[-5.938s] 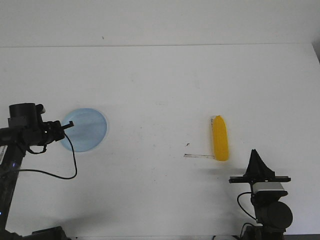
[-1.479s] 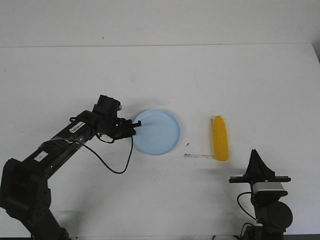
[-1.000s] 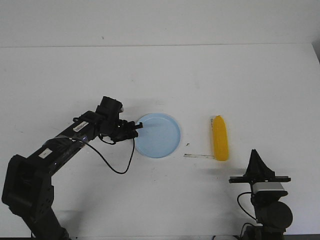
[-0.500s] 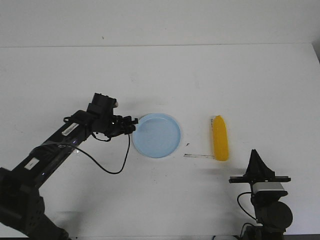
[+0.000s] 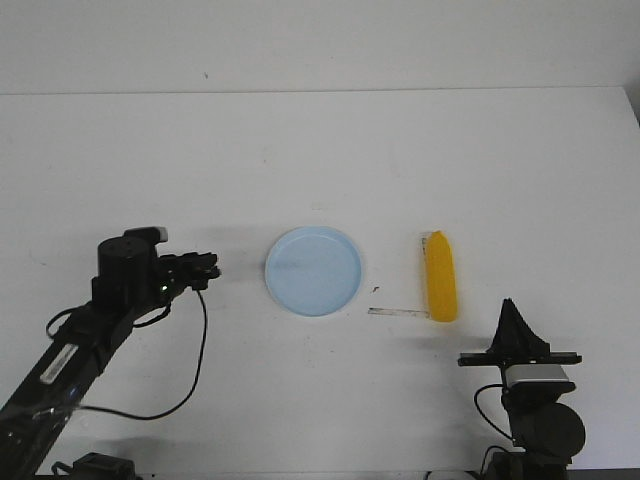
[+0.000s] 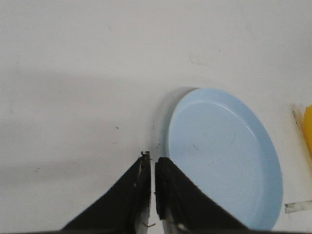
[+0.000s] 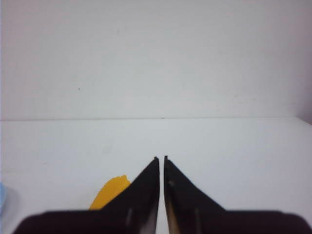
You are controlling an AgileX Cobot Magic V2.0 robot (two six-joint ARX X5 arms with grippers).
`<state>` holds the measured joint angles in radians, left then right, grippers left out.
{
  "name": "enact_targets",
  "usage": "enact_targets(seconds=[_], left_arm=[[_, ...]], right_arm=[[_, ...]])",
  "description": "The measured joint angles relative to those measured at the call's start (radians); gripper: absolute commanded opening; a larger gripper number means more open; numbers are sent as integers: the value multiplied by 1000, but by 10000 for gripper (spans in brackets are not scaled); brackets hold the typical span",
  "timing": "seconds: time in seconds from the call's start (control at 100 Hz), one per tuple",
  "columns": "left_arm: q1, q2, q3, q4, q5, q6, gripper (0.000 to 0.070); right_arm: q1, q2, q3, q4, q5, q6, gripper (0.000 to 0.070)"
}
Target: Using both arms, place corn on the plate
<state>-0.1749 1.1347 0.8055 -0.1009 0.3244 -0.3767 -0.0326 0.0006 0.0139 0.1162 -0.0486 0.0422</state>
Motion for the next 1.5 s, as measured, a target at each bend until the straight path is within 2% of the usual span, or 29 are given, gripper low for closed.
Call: enact_targets(seconds=[0.15, 0.26, 0.37, 0.48, 0.54, 0.63, 0.8, 1.07, 1.499], left_arm=[[74, -197, -107, 42, -41, 92, 0], [130, -356, -183, 57, -58, 211, 0], [162, -504, -262, 126, -58, 311, 0], [164, -642, -356, 214, -58, 361, 0], [164, -713, -407, 247, -69, 371, 0], [167, -804, -461, 241, -130, 380, 0], [170, -930, -484, 108, -257, 385, 0], [163, -990, -484, 18, -266, 385, 1], [163, -991, -484, 36, -266, 385, 0]], right_arm=[[0, 0, 0, 0, 0, 0, 16], [0, 0, 0, 0, 0, 0, 16], [0, 0, 0, 0, 0, 0, 16], [0, 0, 0, 0, 0, 0, 16], [0, 0, 0, 0, 0, 0, 16], [0, 0, 0, 0, 0, 0, 16], [0, 0, 0, 0, 0, 0, 16], [0, 0, 0, 0, 0, 0, 16], [0, 0, 0, 0, 0, 0, 16]])
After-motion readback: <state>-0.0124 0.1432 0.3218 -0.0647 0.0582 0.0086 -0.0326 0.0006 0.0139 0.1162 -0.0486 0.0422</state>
